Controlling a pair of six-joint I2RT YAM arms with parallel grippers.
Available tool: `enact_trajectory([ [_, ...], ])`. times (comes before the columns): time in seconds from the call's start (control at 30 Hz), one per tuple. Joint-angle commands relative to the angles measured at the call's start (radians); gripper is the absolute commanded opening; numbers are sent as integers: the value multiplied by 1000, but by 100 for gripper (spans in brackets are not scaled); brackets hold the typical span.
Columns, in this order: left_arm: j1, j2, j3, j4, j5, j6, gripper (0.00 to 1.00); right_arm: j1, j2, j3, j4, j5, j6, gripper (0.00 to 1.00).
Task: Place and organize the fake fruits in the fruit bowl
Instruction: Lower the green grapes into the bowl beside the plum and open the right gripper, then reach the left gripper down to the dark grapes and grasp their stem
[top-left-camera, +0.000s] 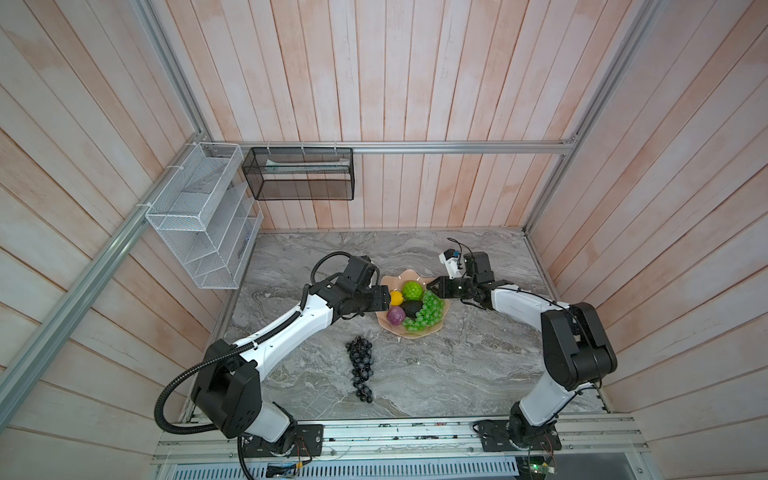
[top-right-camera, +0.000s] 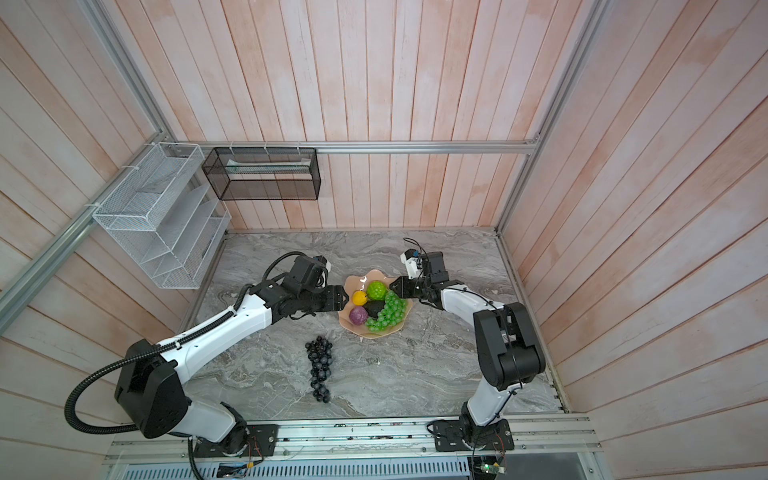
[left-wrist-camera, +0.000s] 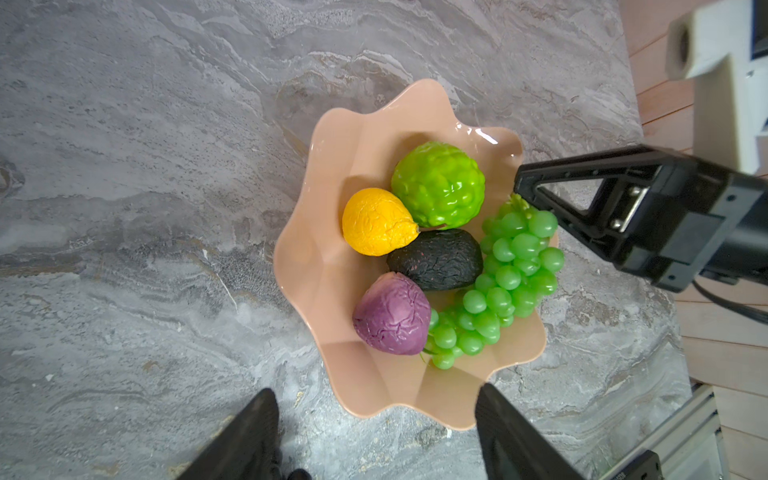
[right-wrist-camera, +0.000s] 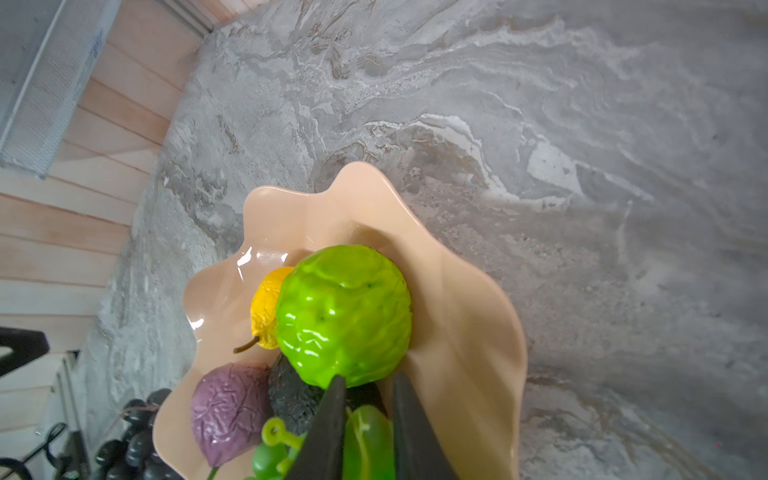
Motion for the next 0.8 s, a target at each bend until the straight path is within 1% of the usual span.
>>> enact_trajectory([
  [0.0,5,-32,-4,-49,17,-12,78,-2,-36,44,-64,17,-49,33],
  [0.03,5,-43,-12,-65,15,-16,78,-2,-54,53,-77,27,-57,36],
  [0.2,10,-115,-38,-174,-30,-36,78,10,-164,83,-146,117,-109,45],
  [0.27,24,-148,-66,-196,-20,-52,78,19,-214,75,-154,148,-117,51],
  [0.33,42,-173,-95,-221,-4,-62,78,30,-264,57,-148,165,-111,54],
  [0.4,50,-191,-117,-236,-4,-61,78,43,-304,33,-145,175,-108,55],
  [0.5,59,-198,-153,-239,-9,-51,78,71,-363,-6,-137,226,-88,55],
  [0.6,66,-168,-182,-227,33,-42,76,92,-404,-53,-92,240,-49,56],
  [0.67,64,-150,-208,-200,56,-46,74,101,-409,-78,-51,238,-26,56],
  [0.77,64,-134,-251,-142,78,-55,72,107,-374,-71,-37,227,-18,55],
])
